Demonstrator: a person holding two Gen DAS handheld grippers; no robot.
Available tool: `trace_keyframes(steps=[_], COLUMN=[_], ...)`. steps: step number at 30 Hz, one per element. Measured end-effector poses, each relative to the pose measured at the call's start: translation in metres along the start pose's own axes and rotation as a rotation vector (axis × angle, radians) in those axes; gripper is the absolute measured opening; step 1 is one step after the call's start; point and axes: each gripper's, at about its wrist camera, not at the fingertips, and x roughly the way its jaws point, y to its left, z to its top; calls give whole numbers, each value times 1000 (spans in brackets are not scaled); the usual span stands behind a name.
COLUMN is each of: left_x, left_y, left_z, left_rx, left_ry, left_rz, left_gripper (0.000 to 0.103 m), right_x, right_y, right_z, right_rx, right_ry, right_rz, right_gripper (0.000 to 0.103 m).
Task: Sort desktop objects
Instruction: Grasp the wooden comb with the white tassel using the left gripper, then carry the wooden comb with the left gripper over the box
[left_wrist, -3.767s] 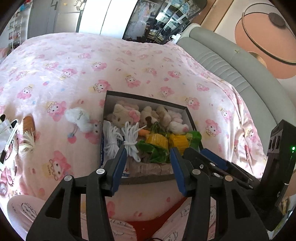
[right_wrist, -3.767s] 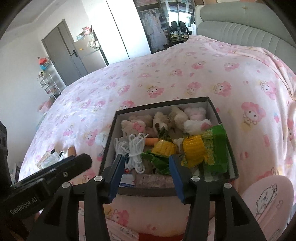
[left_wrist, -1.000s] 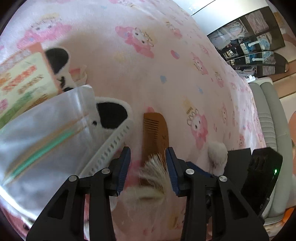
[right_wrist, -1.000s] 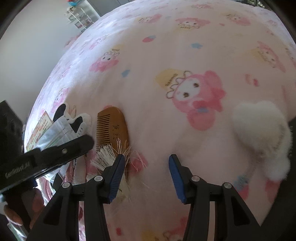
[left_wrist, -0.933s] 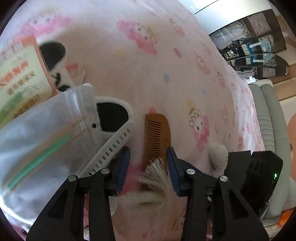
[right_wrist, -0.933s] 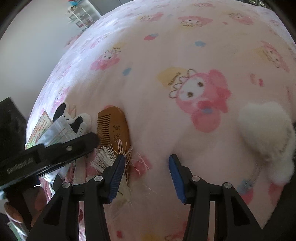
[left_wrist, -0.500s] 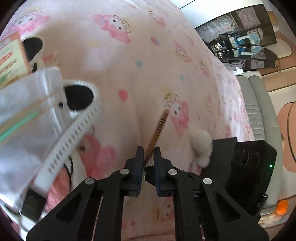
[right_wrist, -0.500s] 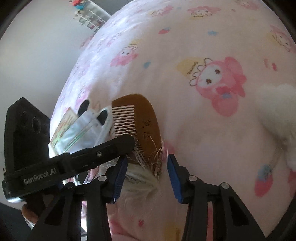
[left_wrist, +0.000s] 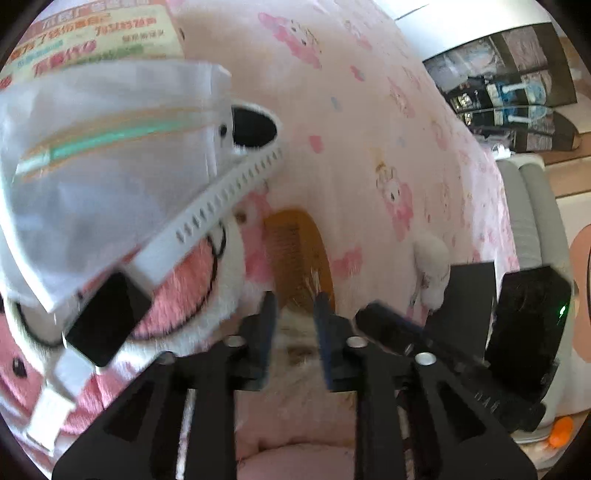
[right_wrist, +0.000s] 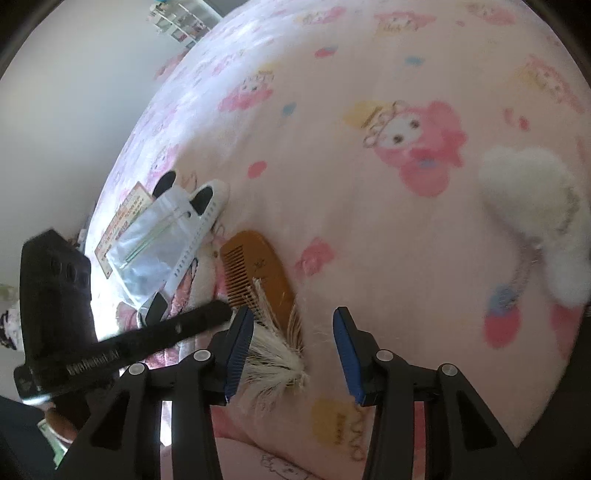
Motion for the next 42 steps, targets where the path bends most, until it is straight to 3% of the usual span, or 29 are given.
trace_keyframes(steps=[3, 5, 7, 9, 14, 17, 27, 36, 42], left_x=[12, 27, 37, 38, 9, -11, -56, -45, -18], left_y=[0, 3, 1, -7, -22, -42, -125, -202, -254], left_z=[15, 21, 22, 20, 10, 1, -43, -90, -120], left_rx=[-6, -26, -19, 14, 44, 67, 231, 349, 411], left_ry=[4, 29, 52, 52, -11, -48, -95, -48, -1], left_rz=[-30, -33, -27, -29, -62, -108, -197, -239, -279], left_gripper=[37, 37, 33, 18, 14, 13, 13, 12, 13], right_x=[12, 22, 34, 37, 18, -7, -122, -203, -250], right_y=[1, -2, -3, -1, 2, 6, 4, -44, -84], right_z=[0, 1, 3, 3, 1, -5, -52, -101, -123], right_rx=[-3, -1, 1, -8, 11, 16, -32, 23, 76], right_ry=[14, 29, 49, 50, 23, -12, -188, -300, -369], right_rz=[3, 6, 20, 56, 139, 183, 154, 102, 41], right_gripper=[41, 41, 41, 39, 38, 38, 38, 38, 38])
